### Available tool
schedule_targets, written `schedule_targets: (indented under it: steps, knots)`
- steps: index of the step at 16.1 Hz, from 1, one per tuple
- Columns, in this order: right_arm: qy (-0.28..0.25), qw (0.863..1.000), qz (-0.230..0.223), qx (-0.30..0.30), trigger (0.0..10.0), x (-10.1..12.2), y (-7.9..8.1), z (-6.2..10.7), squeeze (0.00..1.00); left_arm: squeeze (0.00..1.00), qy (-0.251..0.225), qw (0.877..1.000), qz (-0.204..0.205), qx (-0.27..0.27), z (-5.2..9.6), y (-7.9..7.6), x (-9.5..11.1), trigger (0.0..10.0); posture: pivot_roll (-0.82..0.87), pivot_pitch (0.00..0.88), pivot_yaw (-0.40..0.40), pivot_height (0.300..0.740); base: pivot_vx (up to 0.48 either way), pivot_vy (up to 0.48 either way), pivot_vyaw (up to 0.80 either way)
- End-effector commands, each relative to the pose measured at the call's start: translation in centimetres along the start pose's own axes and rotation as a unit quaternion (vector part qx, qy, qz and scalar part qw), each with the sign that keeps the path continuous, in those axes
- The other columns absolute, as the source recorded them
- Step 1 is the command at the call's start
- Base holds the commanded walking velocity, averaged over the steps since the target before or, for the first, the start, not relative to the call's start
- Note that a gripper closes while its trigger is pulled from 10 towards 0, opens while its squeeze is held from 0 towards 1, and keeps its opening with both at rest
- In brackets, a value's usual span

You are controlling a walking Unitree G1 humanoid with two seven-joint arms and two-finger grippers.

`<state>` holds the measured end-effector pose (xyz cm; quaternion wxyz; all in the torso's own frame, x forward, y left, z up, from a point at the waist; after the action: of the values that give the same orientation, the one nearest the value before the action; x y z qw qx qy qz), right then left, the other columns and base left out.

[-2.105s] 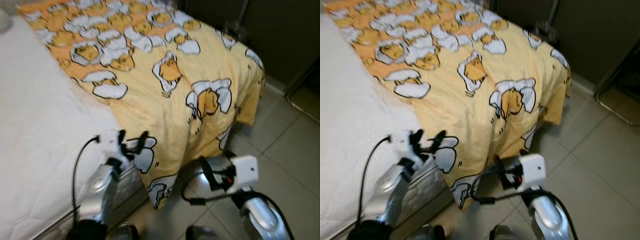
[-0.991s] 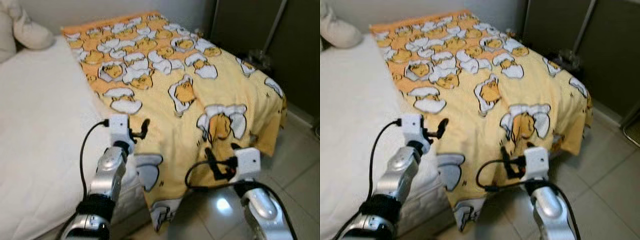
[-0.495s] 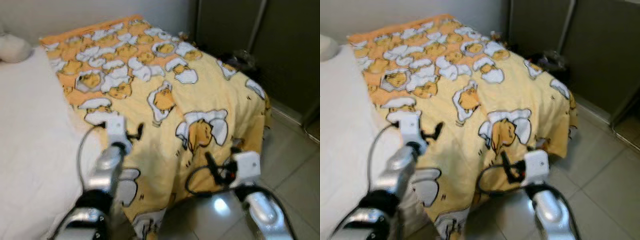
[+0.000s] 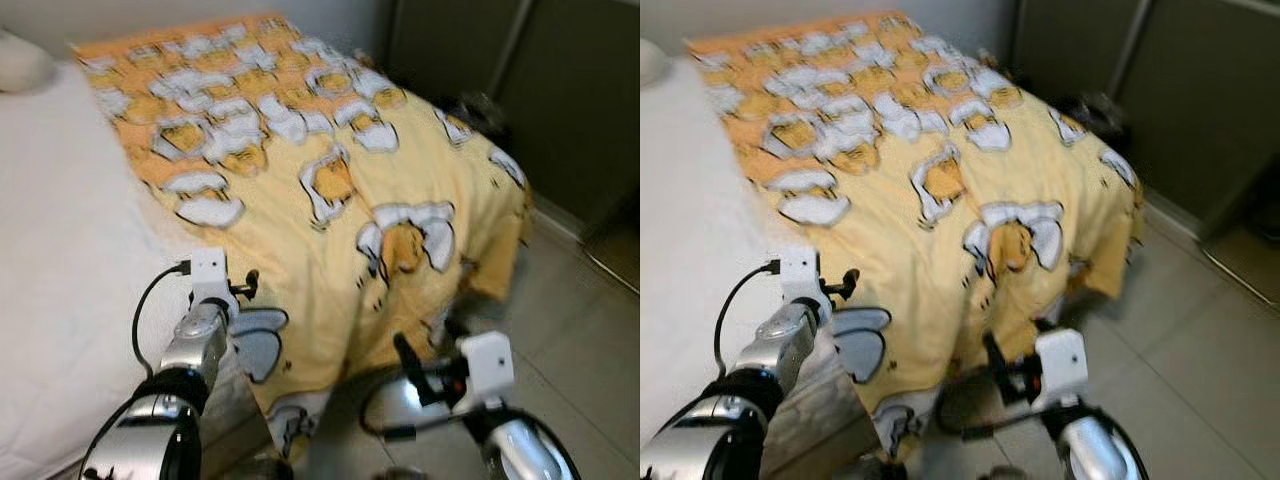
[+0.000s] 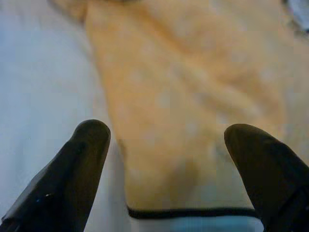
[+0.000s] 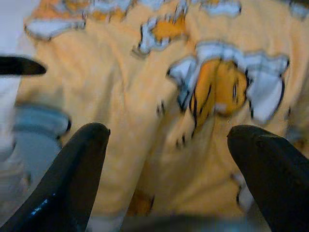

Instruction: Clean up the room

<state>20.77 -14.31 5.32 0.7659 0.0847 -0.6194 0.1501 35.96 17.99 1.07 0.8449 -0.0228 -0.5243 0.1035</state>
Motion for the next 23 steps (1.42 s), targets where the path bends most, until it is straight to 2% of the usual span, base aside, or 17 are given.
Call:
schedule_targets:
  steps: [1, 3, 4, 7, 8, 11, 13, 15, 17, 18, 22, 23]
  knots:
    - [-0.002, 1.0, -0.005, 0.007, 10.0, 0.4, 0.1, 0.5, 0.0, 0.0, 0.016, 0.999, 0.024, 0.016, -0.1, 0.2, -0.4, 10.0, -0.23, 0.205, 0.023, 0.74, 0.0, 0.0, 0.0]
    - [0.012, 1.0, -0.009, 0.013, 10.0, 0.3, 0.5, 1.7, 0.0, 0.0, 0.034, 0.997, 0.062, 0.03, 0.0, 0.2, -1.4, 10.0, -0.26, 0.244, 0.004, 0.74, 0.0, 0.0, 0.0]
    - [0.027, 0.999, -0.01, 0.024, 10.0, 0.2, 1.0, 2.9, 0.0, 0.0, 0.049, 0.993, 0.091, 0.048, 0.1, 0.6, -2.3, 10.0, -0.29, 0.269, -0.01, 0.74, 0.0, 0.0, 0.0]
    - [0.043, 0.999, -0.008, 0.024, 10.0, 0.1, 0.8, 4.3, 0.0, 0.0, 0.054, 0.978, 0.178, 0.092, 0.5, 2.4, -3.2, 10.0, -0.31, 0.286, -0.022, 0.74, 0.0, 0.0, 0.0]
    - [0.047, 0.999, -0.008, 0.023, 10.0, 0.1, 0.7, 4.5, 0.0, 0.0, 0.05, 0.971, 0.211, 0.1, 0.6, 3.0, -3.4, 0.0, -0.31, 0.285, -0.024, 0.74, 0.0, 0.0, 0.0]
    - [0.052, 0.998, -0.009, 0.026, 10.0, 0.2, 0.8, 4.5, 0.0, 0.0, 0.022, 0.96, 0.266, 0.088, 0.8, 3.9, -3.2, 0.0, -0.3, 0.277, -0.022, 0.74, 0.0, 0.0, 0.0]
    - [0.053, 0.998, -0.011, 0.029, 10.0, 0.3, 0.9, 4.3, 0.0, 0.0, 0.018, 0.96, 0.267, 0.079, 0.9, 4.3, -3.4, 0.0, -0.29, 0.272, -0.018, 0.74, 0.0, 0.0, 0.0]
    - [0.054, 0.998, -0.012, 0.03, 10.0, 0.2, 1.0, 4.3, 0.0, 0.0, 0.023, 0.965, 0.245, 0.09, 1.3, 5.2, -4.1, 0.0, -0.29, 0.268, -0.013, 0.74, 0.0, 0.0, 0.0]
    - [0.056, 0.998, -0.013, 0.031, 10.0, 0.1, 1.2, 4.3, 0.0, 0.0, 0.061, 0.973, 0.163, 0.15, 2.9, 8.6, -6.7, 0.0, -0.28, 0.264, -0.001, 0.74, 0.0, 0.0, 0.0]
    - [0.057, 0.998, -0.014, 0.031, 10.0, 0.0, 1.2, 4.3, 0.0, 0.0, 0.079, 0.973, 0.133, 0.172, 3.9, 10.0, -8.0, 0.0, -0.27, 0.258, 0.008, 0.74, 0.0, 0.0, 0.0]
    - [0.06, 0.998, -0.016, 0.033, 10.0, -0.3, 1.3, 4.2, 0.0, 0.0, 0.114, 0.964, 0.079, 0.228, 6.8, 13.9, -10.9, 0.0, -0.25, 0.241, 0.014, 0.74, 0.0, 0.0, 0.0]
    - [0.06, 0.997, -0.017, 0.035, 10.0, -0.4, 1.3, 4.1, 0.0, 0.0, 0.118, 0.962, 0.072, 0.235, 7.2, 14.4, -11.3, 0.0, -0.25, 0.236, 0.015, 0.74, 0.0, 0.0, 0.0]
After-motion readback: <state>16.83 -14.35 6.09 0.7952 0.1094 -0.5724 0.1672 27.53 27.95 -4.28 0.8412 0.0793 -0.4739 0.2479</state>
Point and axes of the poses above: a point about 5 cm out from each wrist's last joint towards the gripper, its own z axis pointing back from the gripper into the wrist, its own x axis along the axis of the wrist's last joint, y = z × x, the point moved 4 cm from there along -z, pointing out of the wrist towards the gripper, and after that the axes turned 3 degrees about z, right-handed, at the moved point
